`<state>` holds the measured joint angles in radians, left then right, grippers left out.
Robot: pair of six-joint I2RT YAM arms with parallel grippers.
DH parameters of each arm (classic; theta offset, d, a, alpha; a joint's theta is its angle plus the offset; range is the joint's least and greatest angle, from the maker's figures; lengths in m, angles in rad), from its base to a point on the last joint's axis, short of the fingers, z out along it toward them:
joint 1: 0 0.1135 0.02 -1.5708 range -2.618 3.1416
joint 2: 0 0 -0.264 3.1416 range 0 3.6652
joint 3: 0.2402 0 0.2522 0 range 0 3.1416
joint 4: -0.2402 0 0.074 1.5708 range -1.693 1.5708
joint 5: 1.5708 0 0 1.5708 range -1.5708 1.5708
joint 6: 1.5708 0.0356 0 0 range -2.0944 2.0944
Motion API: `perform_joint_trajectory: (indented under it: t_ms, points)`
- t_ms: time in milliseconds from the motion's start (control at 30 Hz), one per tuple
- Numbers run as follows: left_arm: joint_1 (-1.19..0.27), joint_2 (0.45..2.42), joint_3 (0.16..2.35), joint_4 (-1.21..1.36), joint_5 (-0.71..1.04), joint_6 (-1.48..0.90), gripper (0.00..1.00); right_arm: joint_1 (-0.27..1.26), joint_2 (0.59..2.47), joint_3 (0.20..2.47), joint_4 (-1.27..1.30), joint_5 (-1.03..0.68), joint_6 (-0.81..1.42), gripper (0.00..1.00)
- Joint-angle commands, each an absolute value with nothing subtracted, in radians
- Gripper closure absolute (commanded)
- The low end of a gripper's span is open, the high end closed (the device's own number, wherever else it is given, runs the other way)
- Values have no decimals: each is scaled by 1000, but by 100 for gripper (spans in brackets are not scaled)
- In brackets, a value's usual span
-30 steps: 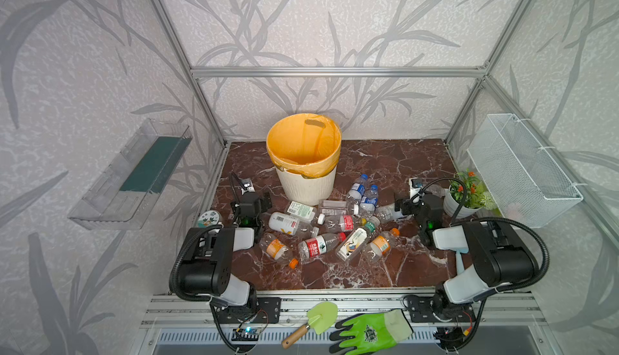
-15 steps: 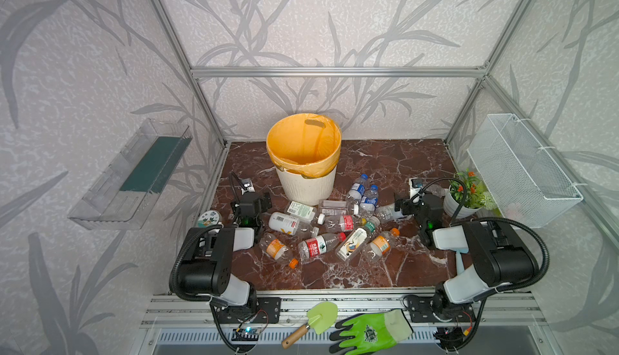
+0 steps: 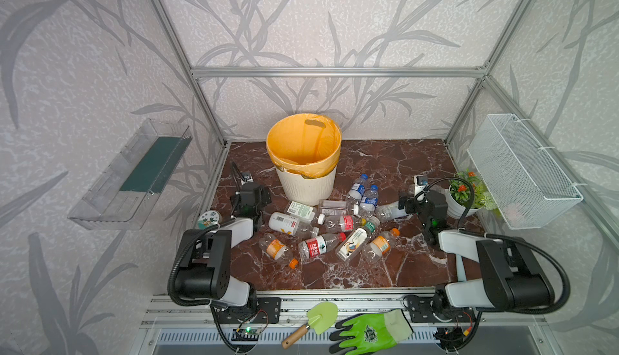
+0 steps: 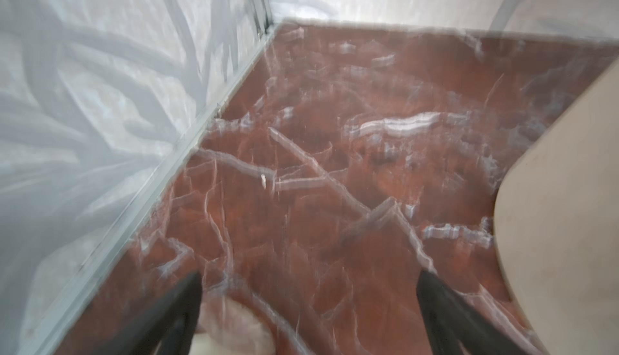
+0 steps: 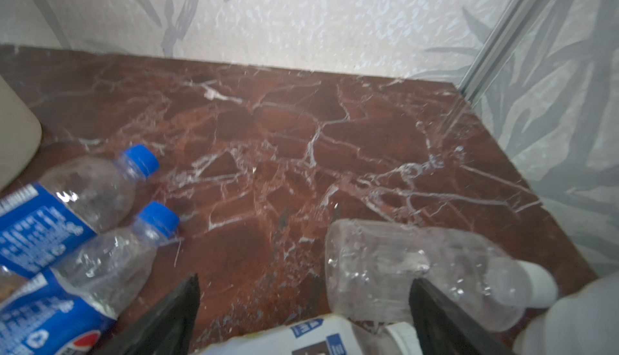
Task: Throw the plastic bottles in the bin
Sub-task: 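Reach the right gripper to the clear white-capped bottle beside the plant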
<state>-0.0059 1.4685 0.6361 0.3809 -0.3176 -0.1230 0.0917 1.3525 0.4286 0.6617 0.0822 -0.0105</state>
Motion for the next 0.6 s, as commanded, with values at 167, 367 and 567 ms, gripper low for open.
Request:
perform_joint_trajectory:
  t_ms: [167, 367, 567]
  points:
    - [2, 1326, 888, -57, -331, -226, 2, 74, 1293, 918, -209, 31, 310, 2]
    - [0, 1270, 938, -137, -283, -206, 2, 68, 1383, 1084, -508, 109, 573, 0]
    - [-1, 1253, 955, -150, -231, -168, 2, 46, 1495, 1182, -597, 100, 729, 1]
